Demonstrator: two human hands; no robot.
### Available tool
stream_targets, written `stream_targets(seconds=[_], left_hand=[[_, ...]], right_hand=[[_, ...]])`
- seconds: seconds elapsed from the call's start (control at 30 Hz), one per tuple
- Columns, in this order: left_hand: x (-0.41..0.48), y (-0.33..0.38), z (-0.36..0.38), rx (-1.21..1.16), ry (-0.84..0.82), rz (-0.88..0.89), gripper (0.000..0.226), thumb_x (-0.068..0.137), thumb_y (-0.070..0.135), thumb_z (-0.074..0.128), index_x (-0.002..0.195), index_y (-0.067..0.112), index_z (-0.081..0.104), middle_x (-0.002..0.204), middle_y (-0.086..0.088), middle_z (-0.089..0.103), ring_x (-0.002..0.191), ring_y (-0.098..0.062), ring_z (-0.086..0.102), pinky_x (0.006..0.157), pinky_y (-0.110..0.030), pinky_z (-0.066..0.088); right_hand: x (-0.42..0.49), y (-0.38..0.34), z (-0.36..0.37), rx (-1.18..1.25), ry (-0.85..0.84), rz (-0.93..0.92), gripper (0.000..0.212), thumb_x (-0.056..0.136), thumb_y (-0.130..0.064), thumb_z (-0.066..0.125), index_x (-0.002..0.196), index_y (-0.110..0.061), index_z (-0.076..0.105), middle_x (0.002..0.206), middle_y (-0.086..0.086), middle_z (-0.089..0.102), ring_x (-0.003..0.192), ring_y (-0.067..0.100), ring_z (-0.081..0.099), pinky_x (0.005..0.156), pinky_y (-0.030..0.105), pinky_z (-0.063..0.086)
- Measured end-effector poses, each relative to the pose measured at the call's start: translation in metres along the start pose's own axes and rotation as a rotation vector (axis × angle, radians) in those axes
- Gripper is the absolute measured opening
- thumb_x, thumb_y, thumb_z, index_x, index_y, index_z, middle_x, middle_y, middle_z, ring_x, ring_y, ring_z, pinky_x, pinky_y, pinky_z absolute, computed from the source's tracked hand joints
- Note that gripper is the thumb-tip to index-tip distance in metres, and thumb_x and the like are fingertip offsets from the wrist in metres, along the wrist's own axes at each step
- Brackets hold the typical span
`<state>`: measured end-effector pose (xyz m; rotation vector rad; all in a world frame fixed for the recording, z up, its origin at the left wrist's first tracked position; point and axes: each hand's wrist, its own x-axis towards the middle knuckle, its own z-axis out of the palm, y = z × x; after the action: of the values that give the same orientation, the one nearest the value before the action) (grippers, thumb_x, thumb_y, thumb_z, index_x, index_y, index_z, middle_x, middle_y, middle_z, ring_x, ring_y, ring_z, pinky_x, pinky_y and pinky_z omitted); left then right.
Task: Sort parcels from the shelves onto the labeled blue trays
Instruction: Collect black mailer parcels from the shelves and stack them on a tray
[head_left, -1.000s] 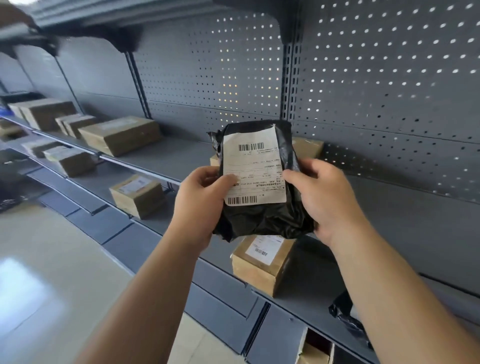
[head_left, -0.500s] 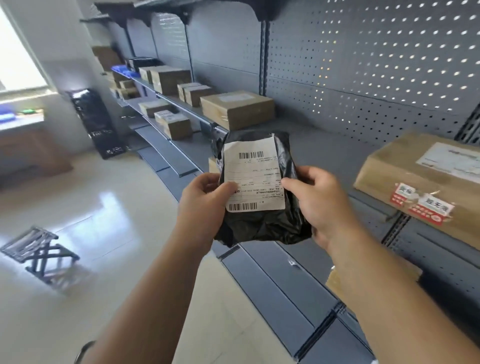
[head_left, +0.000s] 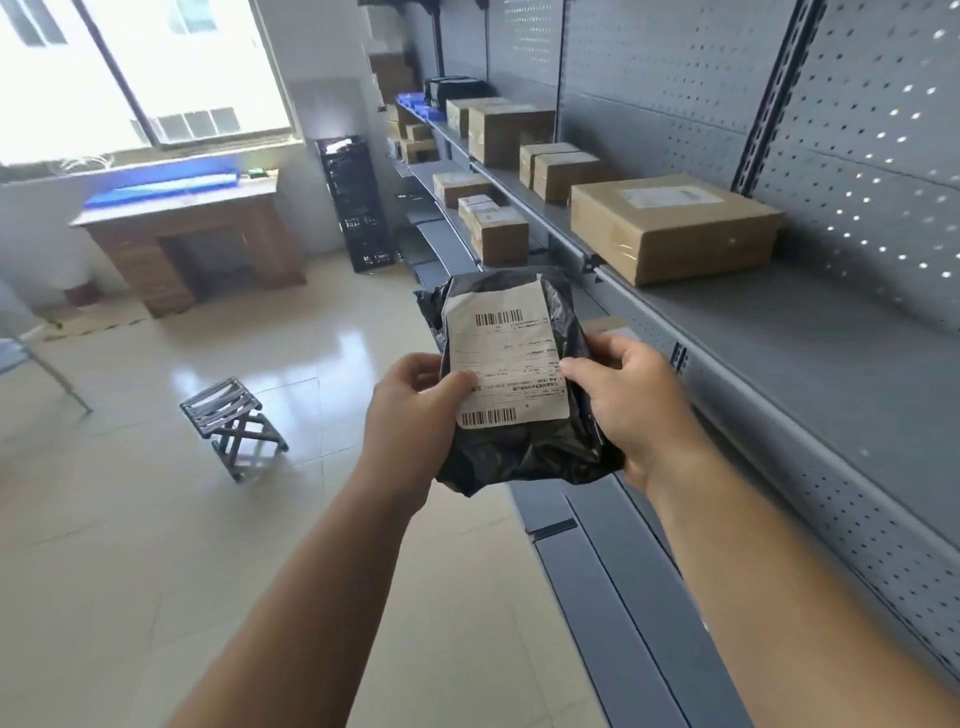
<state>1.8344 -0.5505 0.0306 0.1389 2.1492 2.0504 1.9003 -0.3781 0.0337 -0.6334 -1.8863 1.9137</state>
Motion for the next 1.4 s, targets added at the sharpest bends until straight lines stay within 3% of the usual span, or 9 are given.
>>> stream_targets(seconds=[0.4, 0.6, 0.8, 0.97, 1.13, 1.4], left_hand=[[0.143, -0.011, -0.033, -0.001, 0.261, -0.049, 0.017, 0.070, 0.036, 0.073, 0.086, 0.032, 0.071, 0.104, -0.007, 0.076, 0.093, -0.030, 0.076, 0.083, -0.054, 0.061], [0.231, -0.019, -0.073, -0.043, 0.329, -0.066, 0.024, 0.072, 0.031, 0.073, 0.094, 0.021, 0.071, 0.105, -0.009, 0.076, 0.093, -0.031, 0.076, 0.083, -0.053, 0.062], [0.342, -0.011, -0.127, -0.070, 0.304, -0.053, 0.016, 0.085, 0.019, 0.073, 0.099, 0.016, 0.068, 0.106, -0.011, 0.075, 0.091, -0.028, 0.077, 0.081, -0.052, 0.063], [0.430, -0.007, -0.154, -0.093, 0.252, -0.052, 0.029, 0.073, 0.027, 0.073, 0.099, 0.016, 0.069, 0.107, -0.011, 0.074, 0.092, -0.030, 0.076, 0.081, -0.054, 0.062], [0.515, -0.010, -0.166, -0.118, 0.212, -0.086, 0.016, 0.088, 0.015, 0.073, 0.103, 0.013, 0.068, 0.109, -0.012, 0.074, 0.093, -0.030, 0.076, 0.081, -0.054, 0.063], [0.674, -0.006, -0.163, -0.096, 0.238, -0.076, 0.030, 0.076, 0.026, 0.074, 0.103, 0.016, 0.069, 0.109, -0.012, 0.074, 0.093, -0.031, 0.077, 0.082, -0.054, 0.062]], right_hand=[[0.157, 0.008, 0.102, -0.066, -0.245, 0.034, 0.012, 0.094, -0.019, 0.067, 0.104, -0.025, 0.068, 0.101, -0.001, 0.076, 0.091, 0.023, 0.075, 0.071, 0.044, 0.065], [0.229, 0.007, 0.179, -0.101, -0.289, 0.028, 0.013, 0.093, -0.014, 0.065, 0.103, -0.022, 0.070, 0.099, -0.001, 0.077, 0.087, 0.020, 0.076, 0.073, 0.041, 0.065], [0.305, -0.004, 0.270, -0.057, -0.283, 0.054, 0.014, 0.095, -0.016, 0.066, 0.109, -0.020, 0.069, 0.101, 0.000, 0.077, 0.087, 0.021, 0.076, 0.068, 0.040, 0.065], [0.364, -0.010, 0.326, -0.023, -0.229, 0.051, 0.011, 0.097, -0.015, 0.066, 0.099, -0.026, 0.067, 0.097, -0.003, 0.077, 0.082, 0.018, 0.077, 0.059, 0.030, 0.061], [0.432, -0.012, 0.367, -0.027, -0.205, 0.059, 0.009, 0.098, -0.016, 0.065, 0.103, -0.023, 0.068, 0.095, -0.002, 0.077, 0.083, 0.019, 0.077, 0.058, 0.031, 0.061], [0.582, -0.008, 0.430, -0.020, -0.246, 0.063, 0.009, 0.098, -0.018, 0.065, 0.104, -0.026, 0.066, 0.103, 0.000, 0.076, 0.091, 0.022, 0.075, 0.068, 0.039, 0.065]])
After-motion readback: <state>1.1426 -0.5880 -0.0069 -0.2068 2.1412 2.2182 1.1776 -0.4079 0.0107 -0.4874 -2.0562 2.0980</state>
